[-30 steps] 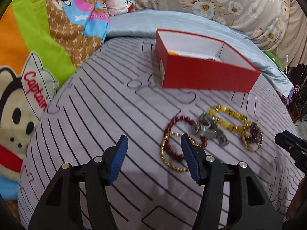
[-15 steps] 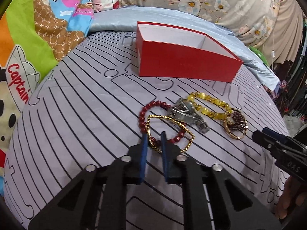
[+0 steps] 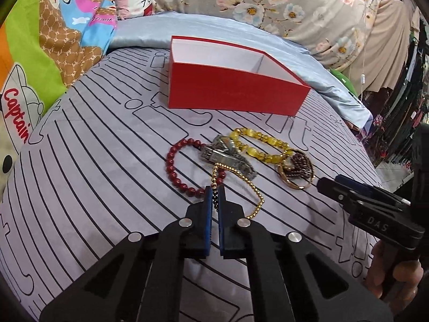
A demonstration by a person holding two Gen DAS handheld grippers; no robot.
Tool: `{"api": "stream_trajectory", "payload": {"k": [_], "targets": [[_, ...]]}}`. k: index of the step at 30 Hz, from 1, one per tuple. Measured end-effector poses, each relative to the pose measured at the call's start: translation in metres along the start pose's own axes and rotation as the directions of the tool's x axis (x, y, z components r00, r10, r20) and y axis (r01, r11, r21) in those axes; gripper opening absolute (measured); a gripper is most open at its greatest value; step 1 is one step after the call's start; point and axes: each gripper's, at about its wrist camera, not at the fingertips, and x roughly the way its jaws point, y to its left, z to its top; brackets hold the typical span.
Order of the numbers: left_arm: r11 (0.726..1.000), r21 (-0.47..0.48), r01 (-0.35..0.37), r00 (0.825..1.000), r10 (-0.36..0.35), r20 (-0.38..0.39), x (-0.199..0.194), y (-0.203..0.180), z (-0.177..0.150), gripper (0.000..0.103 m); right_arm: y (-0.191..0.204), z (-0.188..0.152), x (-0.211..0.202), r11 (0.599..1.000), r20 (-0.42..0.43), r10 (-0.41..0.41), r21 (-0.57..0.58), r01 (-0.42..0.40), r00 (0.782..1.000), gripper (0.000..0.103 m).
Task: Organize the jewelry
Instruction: 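Grasp the thin gold bead chain with the left tool while the right tool grasps the dark pendant bracelet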
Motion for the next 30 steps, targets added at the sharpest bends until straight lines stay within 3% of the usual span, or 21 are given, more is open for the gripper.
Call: {"api": "stream_trajectory", "payload": {"k": [6,13,19,21,23,30], "targets": [[0.999,0.03,-0.045,0.999,0.045,-0.006,0.005,-0.008,-0.005,0.003,0.003,0.007,0.003,1.0,0.011,0.016,-0.003,-0.016,1.0,0.049],[0.996,0.03,-0.085,0.996,0.086,-0.016,0.011,-0.007,-0.006,0.004,0.018,0.016,0.014,0.998,-0.008,0.042,-0.04,-0.042,0.999,0.027],[0.994,0.03,-0.105,0.994,0.106,-0.025,0.014,-0.006,-0.006,0.004,0.025,0.02,0.025,0.998,-0.022,0.043,-0.045,-0.044,0.999,0.026],[0.993,0.033,-0.114,0.993,0.115,-0.025,0.014,-0.006,-0.006,0.004,0.026,0.02,0.026,0.998,-0.024,0.044,-0.052,-0.046,0.999,0.017],[0.992,0.033,-0.12,0.992,0.121,-0.024,0.014,-0.007,-0.005,0.003,0.026,0.019,0.026,0.997,-0.032,0.046,-0.056,-0.048,0.998,0.001],[0.991,0.015,-0.133,0.991,0.133,-0.02,0.01,-0.007,-0.004,0.003,0.016,0.016,0.015,0.997,-0.017,0.067,-0.026,-0.067,0.998,0.001]]}}
